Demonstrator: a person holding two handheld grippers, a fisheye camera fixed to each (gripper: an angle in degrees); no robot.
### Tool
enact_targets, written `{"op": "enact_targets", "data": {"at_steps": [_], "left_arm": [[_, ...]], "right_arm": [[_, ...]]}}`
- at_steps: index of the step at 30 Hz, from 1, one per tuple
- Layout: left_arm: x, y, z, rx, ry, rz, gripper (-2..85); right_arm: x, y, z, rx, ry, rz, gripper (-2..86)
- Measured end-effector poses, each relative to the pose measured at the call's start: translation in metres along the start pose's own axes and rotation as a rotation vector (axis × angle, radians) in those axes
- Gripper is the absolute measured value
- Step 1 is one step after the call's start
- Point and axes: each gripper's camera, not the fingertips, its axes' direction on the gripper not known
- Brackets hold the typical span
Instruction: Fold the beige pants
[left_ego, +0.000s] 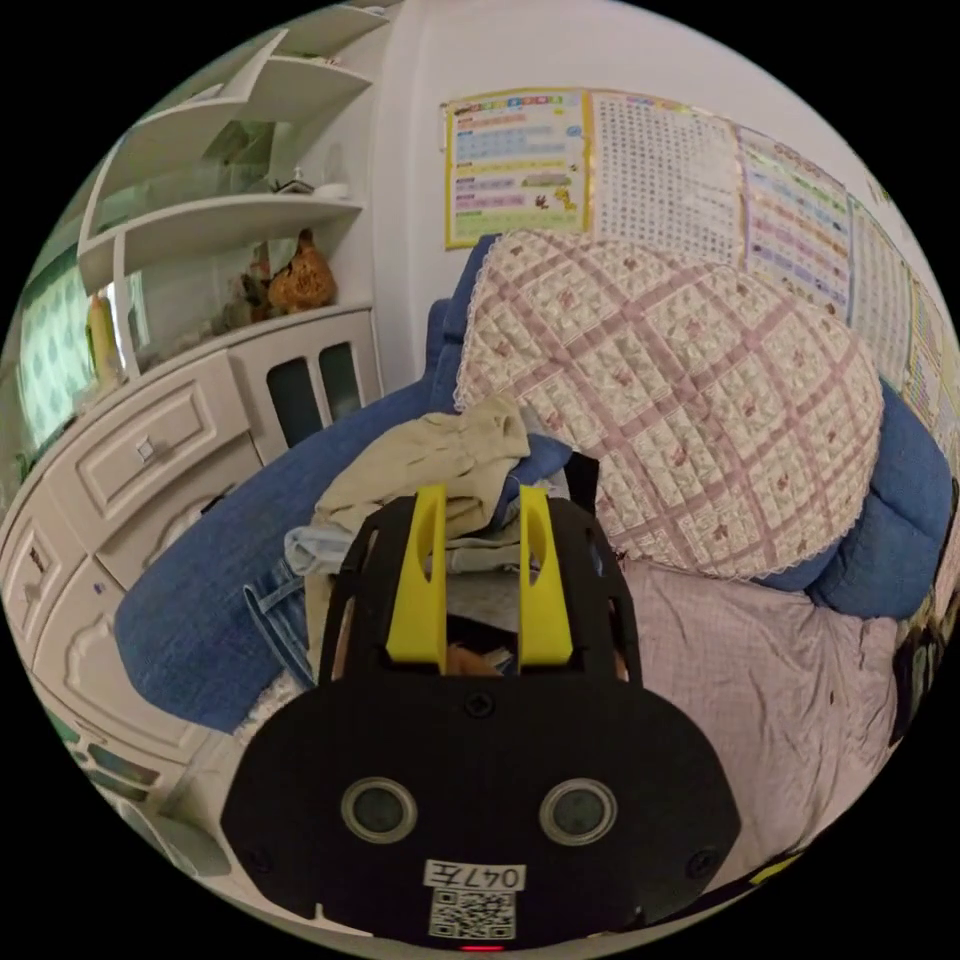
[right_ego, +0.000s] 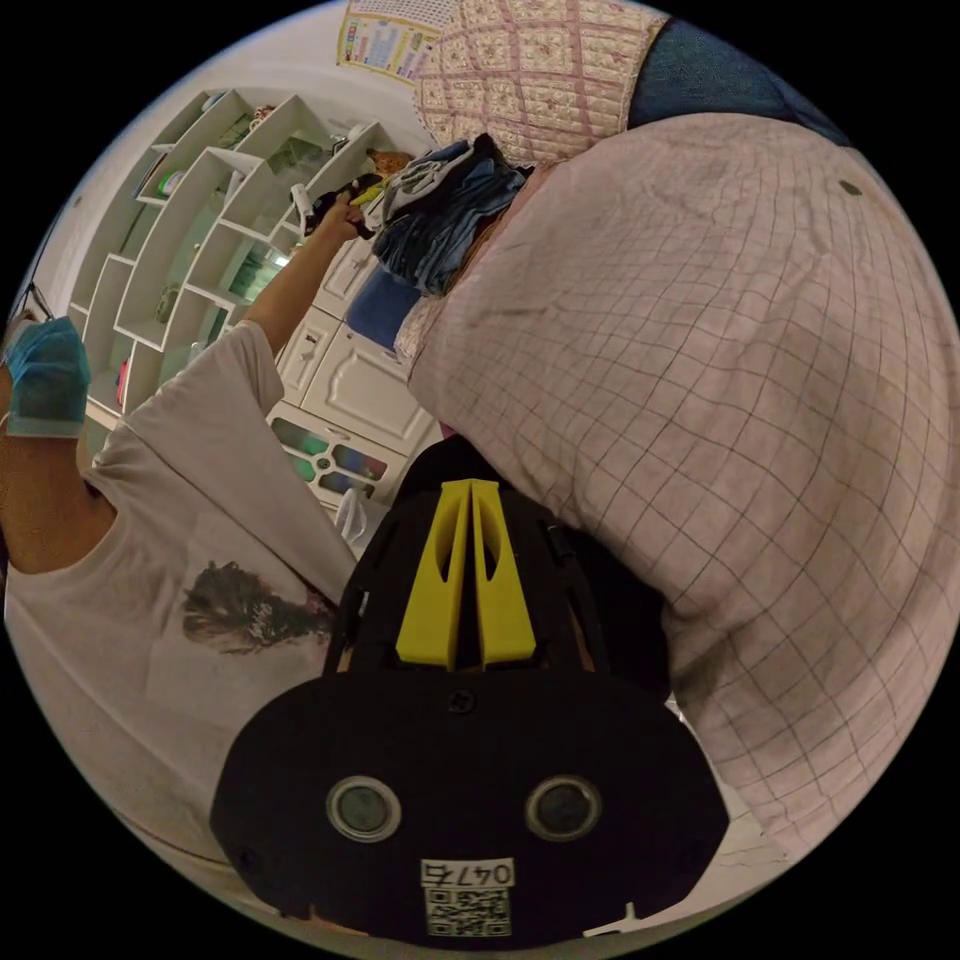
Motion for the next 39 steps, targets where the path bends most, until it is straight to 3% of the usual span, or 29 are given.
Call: {"op": "enact_targets", "data": {"at_steps": [4, 7, 12, 16, 19, 26, 31, 34, 36, 39], "left_arm": [[-0.03, -0.014, -0.032, 0.066, 0.142, -0.213, 3.0], [-0.041, -0.022, -0.061, 0.078, 0.191, -0.238, 0.5], [-0.04, -0.019, -0.138, 0.186, 0.216, -0.189, -0.7], [-0.017, 0.015, -0.231, 0.275, 0.316, 0.03, -0.8], [0.002, 0.073, -0.266, 0.214, 0.335, 0.137, -0.8], [-0.005, 0.232, -0.291, 0.153, 0.516, 0.157, -0.6], [0.011, 0.32, -0.233, -0.134, 0.65, 0.225, 0.9], [-0.011, 0.369, -0.213, -0.157, 0.746, 0.161, 2.6], [-0.029, 0.385, -0.219, -0.116, 0.688, 0.175, 4.2], [-0.062, 0.401, -0.221, -0.073, 0.427, 0.192, 5.9]], "right_arm": [[-0.006, -0.017, 0.011, 0.01, -0.02, 0.002, -0.8], [-0.01, -0.028, 0.017, 0.015, -0.046, 0.003, -0.8], [-0.023, -0.044, 0.024, 0.021, -0.049, -0.009, -1.0], [-0.036, -0.056, 0.028, 0.032, -0.067, -0.017, -1.1], [-0.048, -0.065, 0.029, 0.034, -0.081, -0.022, -1.1], [-0.106, -0.078, 0.028, 0.053, 0.081, -0.098, -0.8], [-0.136, -0.085, 0.023, 0.084, 0.105, -0.094, -0.4], [-0.159, -0.093, 0.013, 0.141, 0.102, -0.093, 1.2], [-0.176, -0.101, 0.006, 0.182, 0.106, -0.099, 2.9], [-0.208, -0.121, 0.002, 0.226, 0.145, -0.127, 5.1]]}}
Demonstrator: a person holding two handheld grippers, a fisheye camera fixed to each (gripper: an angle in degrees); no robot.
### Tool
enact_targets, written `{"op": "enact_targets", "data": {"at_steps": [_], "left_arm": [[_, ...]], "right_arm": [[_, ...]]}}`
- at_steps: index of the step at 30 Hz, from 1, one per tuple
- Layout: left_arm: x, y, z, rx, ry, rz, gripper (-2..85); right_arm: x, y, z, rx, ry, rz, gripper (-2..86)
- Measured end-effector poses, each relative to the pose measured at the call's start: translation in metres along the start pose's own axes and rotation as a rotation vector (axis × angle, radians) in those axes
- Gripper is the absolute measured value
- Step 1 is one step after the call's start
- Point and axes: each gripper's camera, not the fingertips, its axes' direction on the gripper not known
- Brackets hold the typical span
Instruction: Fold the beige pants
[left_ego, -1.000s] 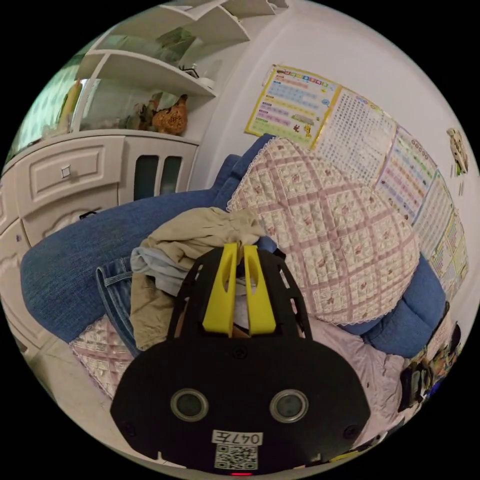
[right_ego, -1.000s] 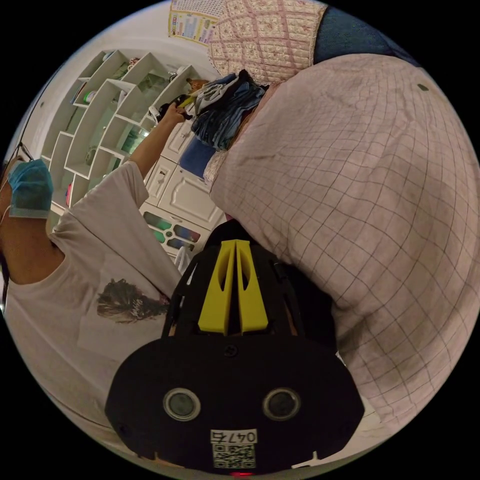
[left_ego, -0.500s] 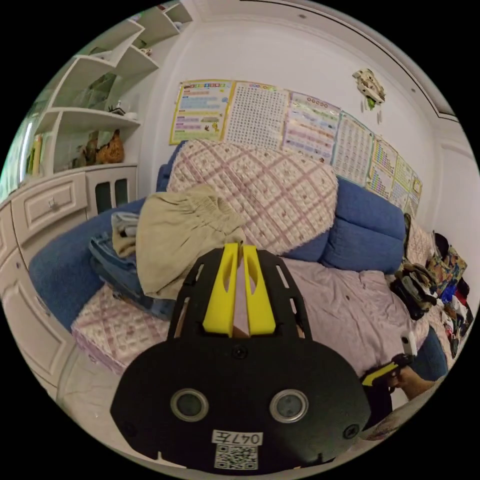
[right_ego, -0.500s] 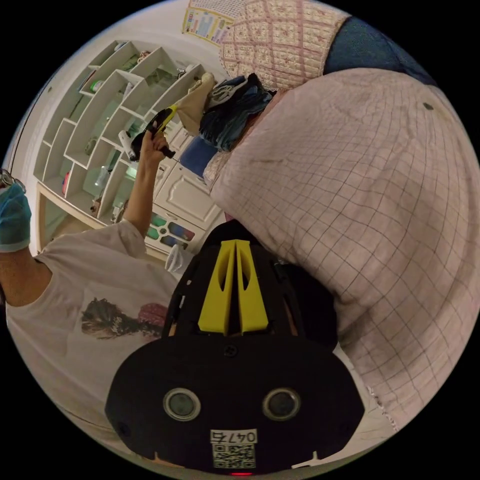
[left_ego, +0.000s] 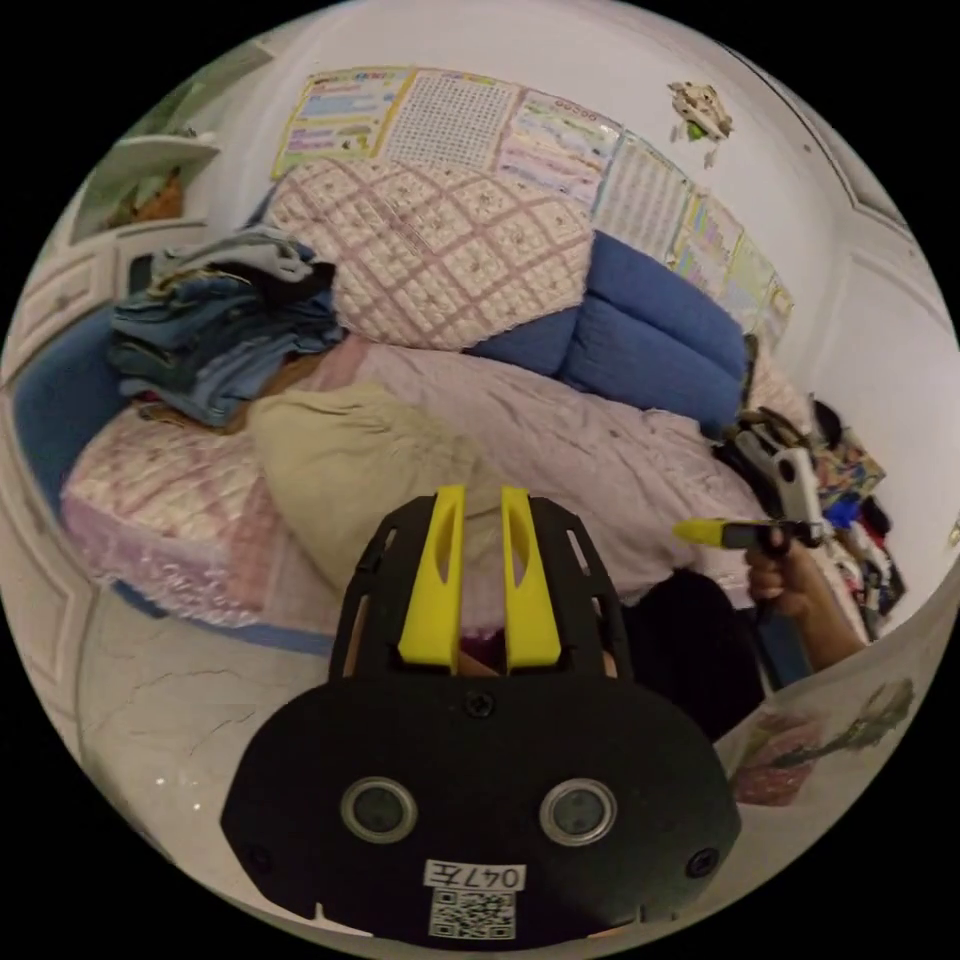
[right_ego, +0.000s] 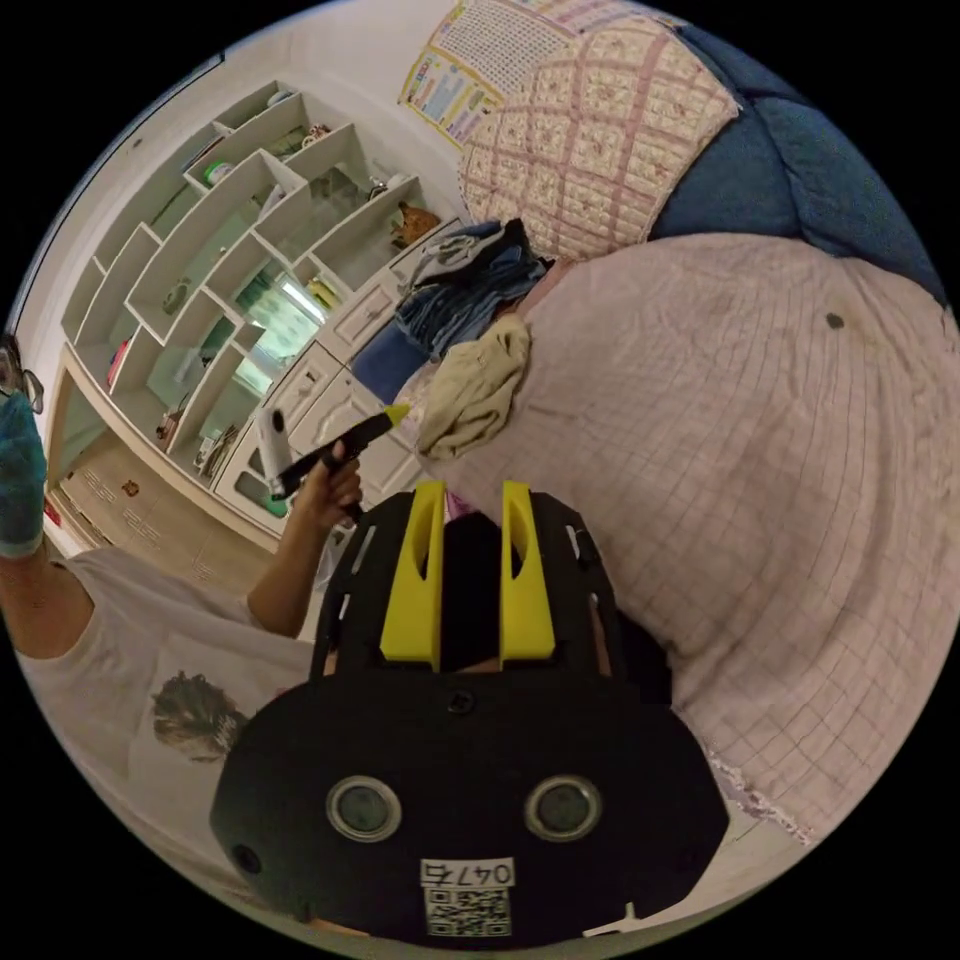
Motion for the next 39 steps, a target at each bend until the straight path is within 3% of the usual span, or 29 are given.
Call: {"op": "enact_targets", "data": {"at_steps": [3, 11, 14, 18, 24, 28, 33, 39], "left_arm": [[-0.049, 0.008, 0.008, 0.006, -0.188, -0.093, 7.2], [-0.207, 0.022, 0.109, -0.076, -0.18, -0.388, 14.2], [-0.251, 0.033, 0.146, -0.069, -0.078, -0.416, 12.6], [-0.297, 0.057, 0.179, -0.077, -0.113, -0.429, 7.2], [-0.34, 0.121, 0.201, 0.05, -0.131, -0.334, 0.5], [-0.341, 0.161, 0.204, 0.177, -0.175, -0.209, -0.3], [-0.302, 0.214, 0.197, 0.392, -0.25, -0.029, -0.8], [-0.265, 0.269, 0.26, 0.512, -0.066, 0.065, -0.8]], "right_arm": [[-0.03, -0.031, 0.013, 0.006, 0.037, -0.043, 6.4], [-0.078, -0.102, 0.099, -0.166, 0.09, -0.035, 7.0], [-0.103, -0.11, 0.111, -0.199, 0.194, -0.046, 5.1], [-0.147, -0.113, 0.108, -0.223, 0.307, -0.153, 1.1], [-0.259, -0.092, 0.093, -0.097, 0.612, -0.538, -0.5], [-0.324, -0.057, 0.076, 0.11, 0.881, -0.77, -0.7], [-0.356, -0.022, 0.002, 0.328, 0.914, -0.768, -0.7], [-0.359, 0.03, -0.077, 0.548, 1.199, -0.836, -0.8]]}}
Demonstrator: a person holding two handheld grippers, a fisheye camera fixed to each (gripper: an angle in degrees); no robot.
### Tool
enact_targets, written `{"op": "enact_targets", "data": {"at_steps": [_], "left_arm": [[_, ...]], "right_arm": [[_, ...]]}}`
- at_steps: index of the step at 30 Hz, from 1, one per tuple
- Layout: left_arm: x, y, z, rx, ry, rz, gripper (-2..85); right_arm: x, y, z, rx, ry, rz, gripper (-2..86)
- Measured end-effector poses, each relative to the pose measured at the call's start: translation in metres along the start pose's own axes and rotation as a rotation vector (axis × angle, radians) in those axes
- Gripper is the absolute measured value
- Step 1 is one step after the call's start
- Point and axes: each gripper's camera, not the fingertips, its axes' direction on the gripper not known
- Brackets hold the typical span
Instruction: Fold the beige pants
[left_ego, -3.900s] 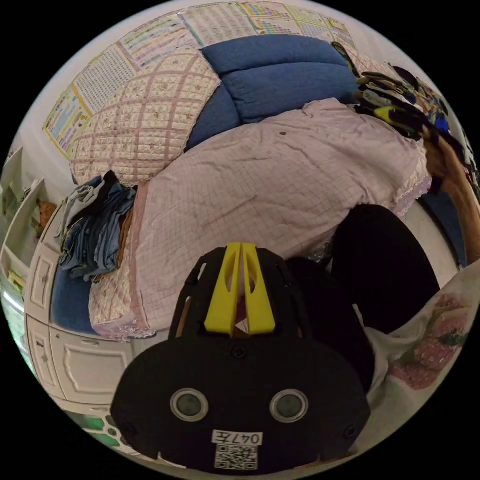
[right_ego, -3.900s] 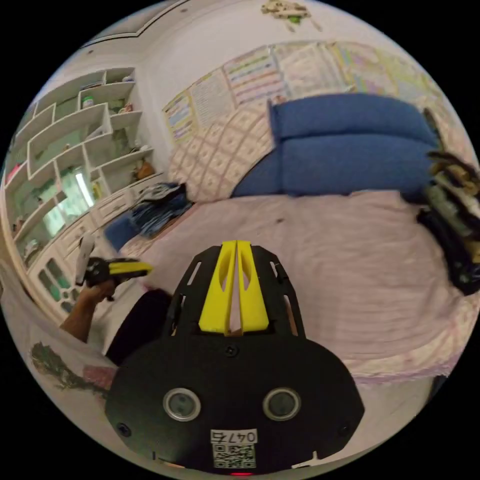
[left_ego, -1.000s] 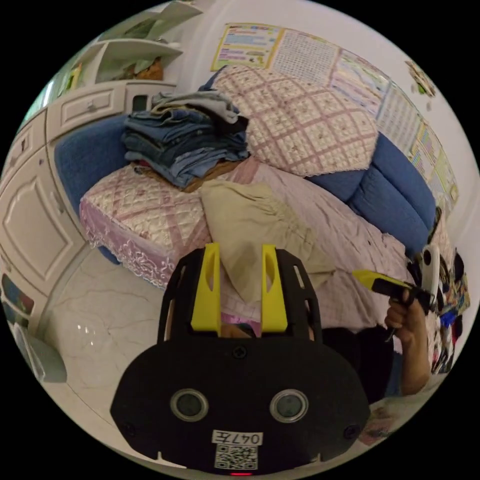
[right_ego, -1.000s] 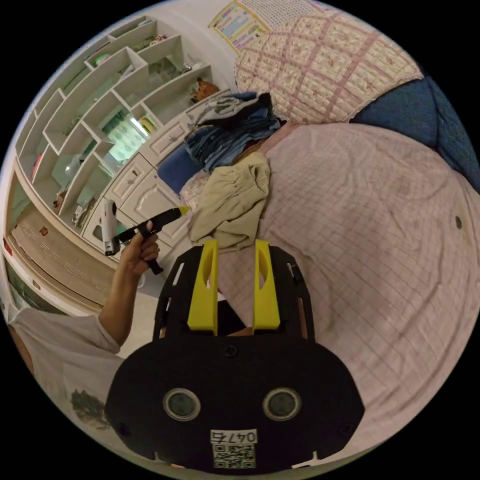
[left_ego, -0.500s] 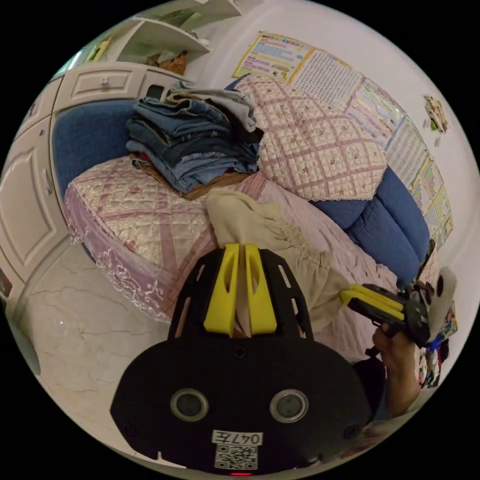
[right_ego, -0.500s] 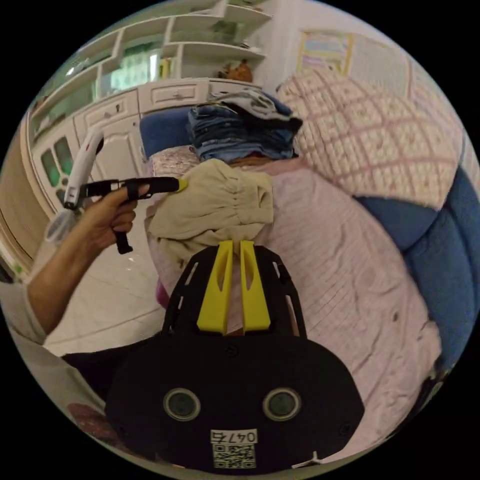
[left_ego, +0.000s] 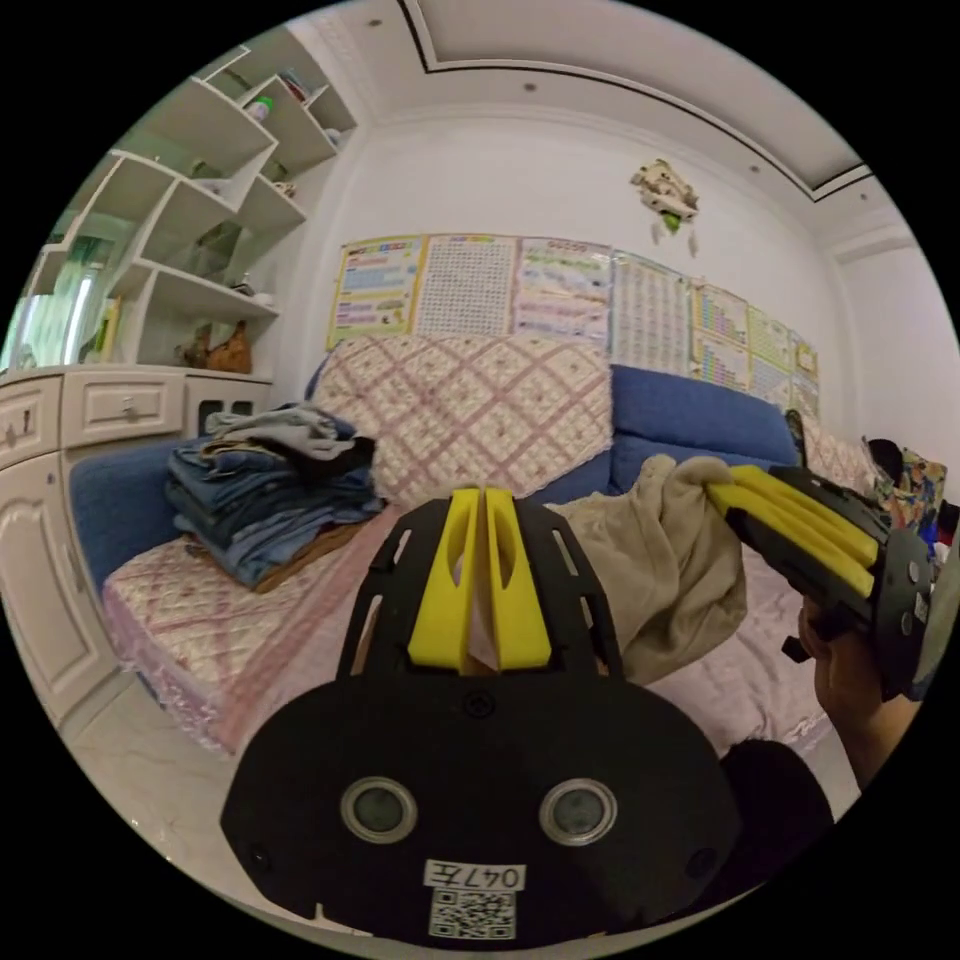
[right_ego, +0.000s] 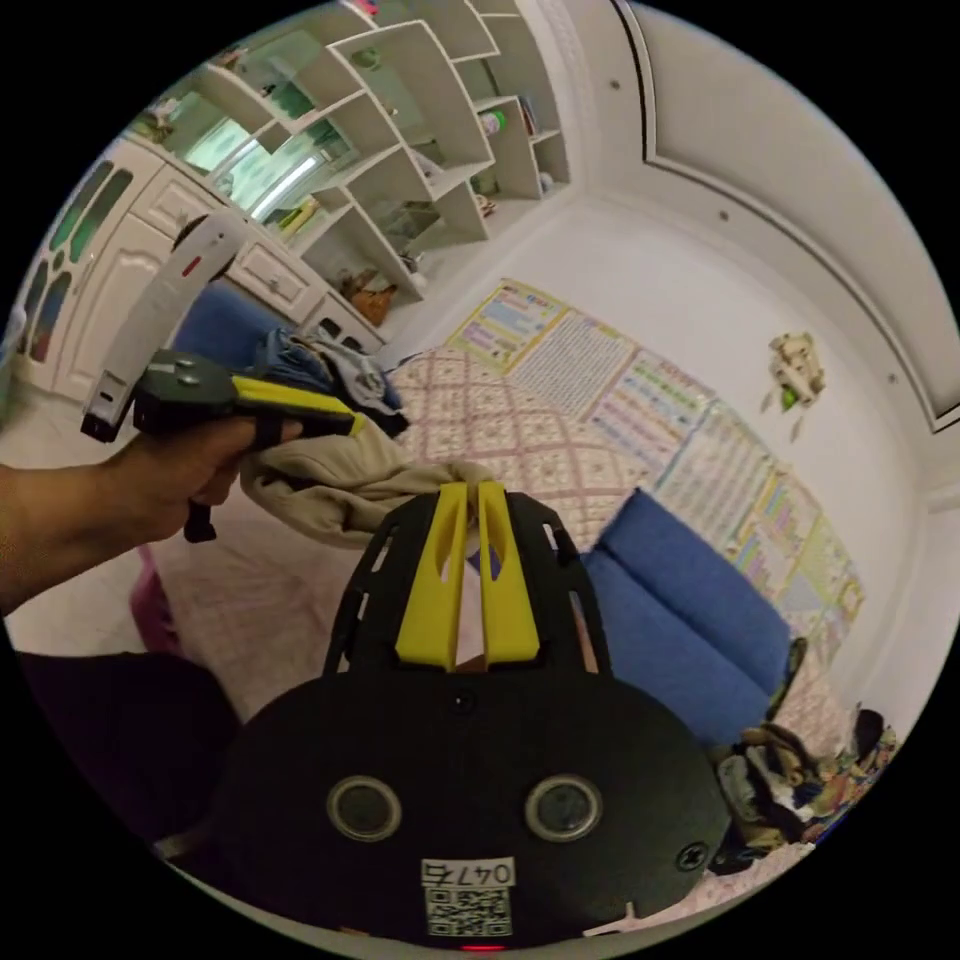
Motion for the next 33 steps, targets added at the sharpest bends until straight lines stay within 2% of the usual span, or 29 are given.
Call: {"op": "enact_targets", "data": {"at_steps": [3, 4, 6, 7, 10, 14, 20, 25, 33], "left_arm": [[0.02, 0.027, 0.028, -0.058, 0.115, 0.055, -0.7], [0.029, 0.039, 0.038, -0.127, 0.13, 0.106, -0.5], [0.037, 0.065, 0.052, -0.269, 0.134, 0.2, -0.1], [0.035, 0.089, 0.055, -0.335, 0.107, 0.242, 0.3], [0.003, 0.148, 0.038, -0.385, 0.101, 0.241, 1.3], [-0.023, 0.197, 0.025, -0.547, 0.247, 0.261, 6.5], [0.004, 0.231, 0.008, -0.533, 0.404, 0.358, 9.5], [0.018, 0.263, -0.001, -0.538, 0.406, 0.445, 10.9], [0.009, 0.275, 0.003, -0.537, 0.432, 0.454, 11.5]], "right_arm": [[0.031, 0.023, -0.017, 0.021, 0.098, -0.017, -0.6], [0.041, 0.038, -0.023, -0.003, 0.104, -0.048, -0.5], [0.049, 0.066, -0.03, -0.088, 0.078, -0.104, 0.2], [0.053, 0.089, -0.034, -0.181, 0.001, -0.129, 0.8], [0.072, 0.15, -0.043, -0.431, -0.195, 0.017, 3.9], [0.109, 0.206, -0.06, -0.533, -0.215, 0.244, 5.6], [0.154, 0.26, -0.025, -0.615, -0.3, 0.497, 4.9], [0.181, 0.31, 0.005, -0.634, -0.432, 0.695, 5.2], [0.201, 0.39, 0.065, -0.715, -0.577, 0.915, 6.6]]}}
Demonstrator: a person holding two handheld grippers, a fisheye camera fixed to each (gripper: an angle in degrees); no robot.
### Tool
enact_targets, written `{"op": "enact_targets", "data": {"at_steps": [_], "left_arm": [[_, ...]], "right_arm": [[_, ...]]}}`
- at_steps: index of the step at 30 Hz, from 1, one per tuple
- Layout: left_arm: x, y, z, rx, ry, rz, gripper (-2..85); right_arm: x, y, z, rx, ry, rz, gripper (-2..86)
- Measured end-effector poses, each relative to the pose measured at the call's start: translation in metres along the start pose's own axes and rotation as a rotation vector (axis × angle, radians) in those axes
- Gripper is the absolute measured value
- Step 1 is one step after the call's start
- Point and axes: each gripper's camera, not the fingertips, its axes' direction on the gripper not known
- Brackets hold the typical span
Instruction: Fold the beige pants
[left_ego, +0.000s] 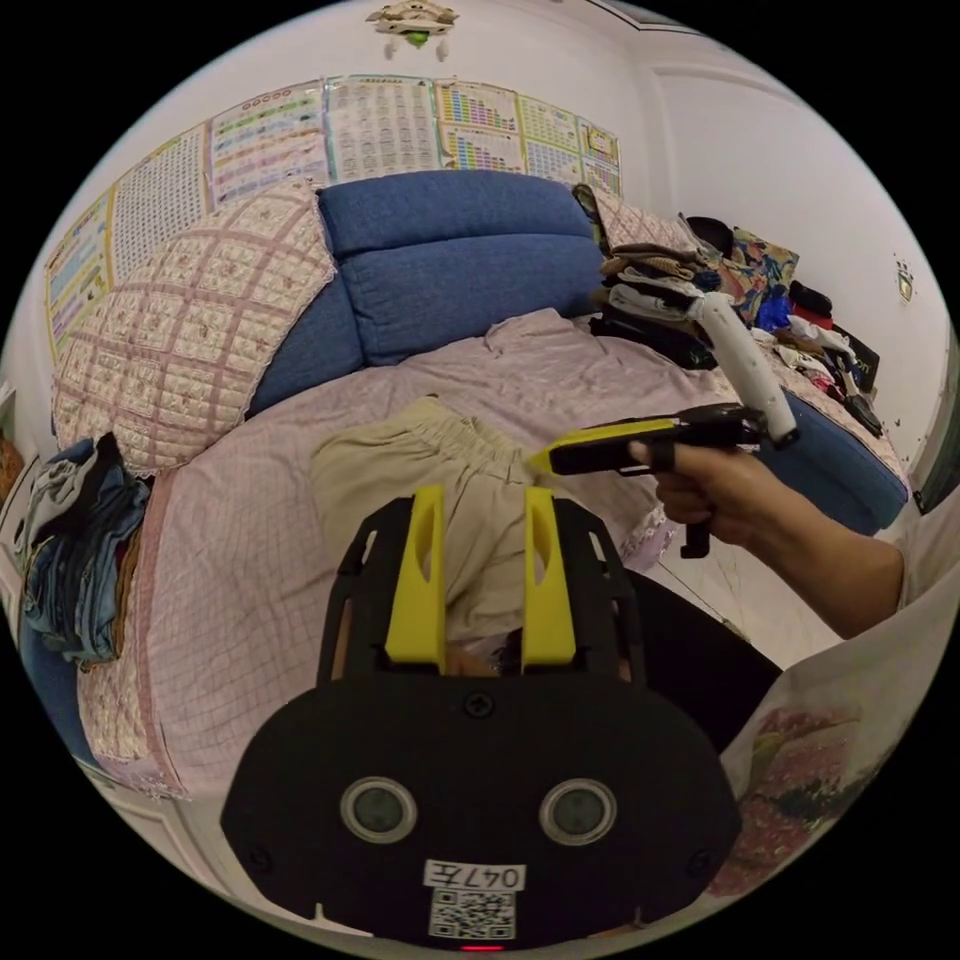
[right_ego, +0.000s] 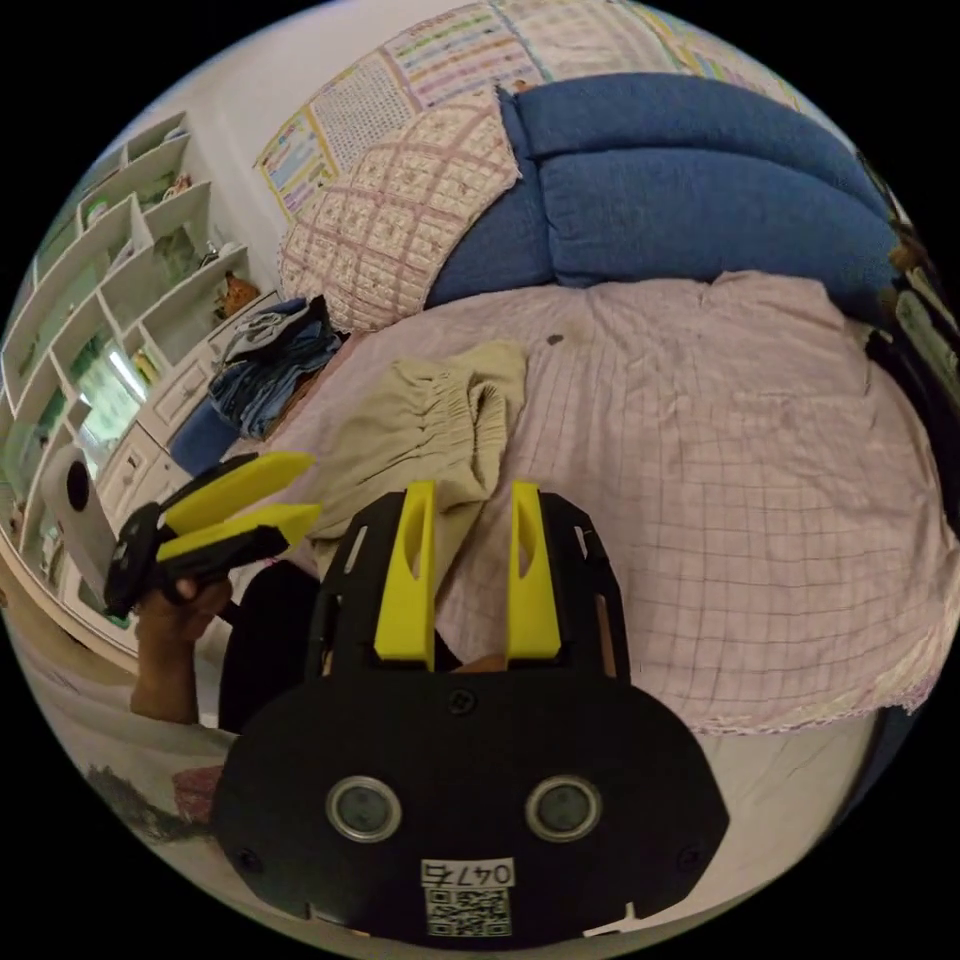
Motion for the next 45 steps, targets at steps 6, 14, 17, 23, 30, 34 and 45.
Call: {"op": "enact_targets", "data": {"at_steps": [6, 14, 17, 23, 30, 34, 45], "left_arm": [[-0.01, -0.015, 0.01, -0.02, -0.005, 0.008, 12.7], [-0.043, -0.082, 0.005, -0.007, -0.168, -0.032, 11.4], [-0.072, -0.105, -0.029, 0.085, -0.228, -0.071, 6.1], [-0.188, -0.131, -0.119, 0.184, -0.316, -0.336, 5.2], [-0.328, -0.111, -0.191, 0.185, -0.199, -0.773, 7.7], [-0.368, -0.124, -0.223, 0.241, -0.097, -0.902, 8.2], [-0.398, -0.252, -0.263, 0.153, -0.088, -0.963, 11.3]], "right_arm": [[0.022, -0.004, 0.009, 0.036, -0.036, -0.012, 1.0], [-0.019, -0.018, -0.008, 0.139, -0.132, -0.292, 0.1], [-0.03, -0.018, -0.006, 0.196, -0.119, -0.376, 0.2], [-0.008, -0.008, 0.022, 0.171, -0.019, -0.298, 2.1], [-0.013, 0.003, 0.068, -0.029, -0.02, -0.378, 6.3], [-0.038, 0.001, 0.092, -0.055, 0.051, -0.486, 6.8], [-0.07, 0.01, 0.188, -0.262, 0.348, -0.757, 6.5]]}}
